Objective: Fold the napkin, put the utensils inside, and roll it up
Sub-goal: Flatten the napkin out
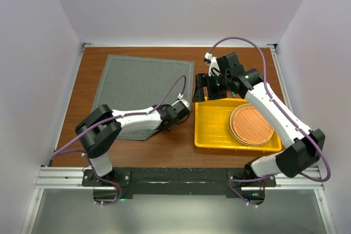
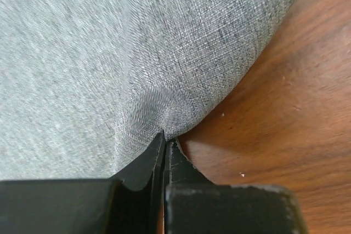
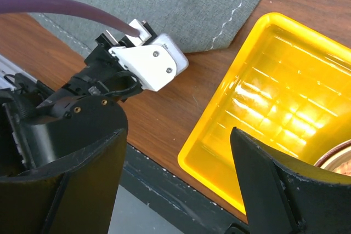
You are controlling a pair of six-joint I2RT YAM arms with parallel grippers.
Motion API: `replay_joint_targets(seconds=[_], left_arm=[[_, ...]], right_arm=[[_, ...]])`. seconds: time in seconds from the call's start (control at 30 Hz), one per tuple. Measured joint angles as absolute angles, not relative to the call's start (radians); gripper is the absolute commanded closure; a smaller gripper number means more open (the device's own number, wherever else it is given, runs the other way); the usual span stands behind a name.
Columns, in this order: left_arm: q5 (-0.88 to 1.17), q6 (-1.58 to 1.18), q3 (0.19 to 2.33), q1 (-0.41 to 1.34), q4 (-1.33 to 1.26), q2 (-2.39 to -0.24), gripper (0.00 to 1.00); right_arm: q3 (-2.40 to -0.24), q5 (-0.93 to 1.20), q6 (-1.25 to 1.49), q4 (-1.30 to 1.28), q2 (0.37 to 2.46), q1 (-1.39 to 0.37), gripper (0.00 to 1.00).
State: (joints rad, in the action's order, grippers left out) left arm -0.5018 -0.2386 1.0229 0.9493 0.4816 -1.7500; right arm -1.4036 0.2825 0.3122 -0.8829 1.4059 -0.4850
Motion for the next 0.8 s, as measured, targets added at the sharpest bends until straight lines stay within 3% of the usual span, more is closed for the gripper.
replay_joint_targets(seconds=[0.1, 0.23, 0.4, 0.43, 0.53, 0.6, 0.73, 0.8], left_arm=[[-0.469, -0.238, 1.054, 0.918, 0.502, -1.723, 1.0], [-0.353, -0.239, 1.112, 0.748, 0.501, -1.656, 1.0], [-0.261, -0.234, 1.241, 0.483, 0.512, -1.702, 0.77], [-0.257, -0.243, 1.282, 0.443, 0.529, -1.731, 0.66], [-0.256, -0.26, 1.345, 0.373, 0.562, -1.785, 0.55], [-0.25, -0.269, 1.357, 0.358, 0.585, -1.79, 0.55], [-0.15, -0.252, 1.354, 0.384, 0.576, -1.777, 0.84], [-0.062, -0.237, 1.342, 0.409, 0.545, -1.762, 0.87]], right_arm=[[-1.411, 0.296, 0.314, -0.884, 1.431, -0.485, 0.2], [-1.444, 0.339, 0.329, -0.889, 1.494, -0.485, 0.2], [-1.498, 0.381, 0.347, -0.894, 1.552, -0.485, 0.19], [-1.51, 0.385, 0.348, -0.894, 1.561, -0.485, 0.19], [-1.528, 0.387, 0.355, -0.891, 1.581, -0.485, 0.19], [-1.531, 0.392, 0.358, -0.891, 1.593, -0.485, 0.19], [-1.532, 0.408, 0.359, -0.89, 1.627, -0.485, 0.18], [-1.532, 0.409, 0.359, -0.891, 1.645, -0.484, 0.18]])
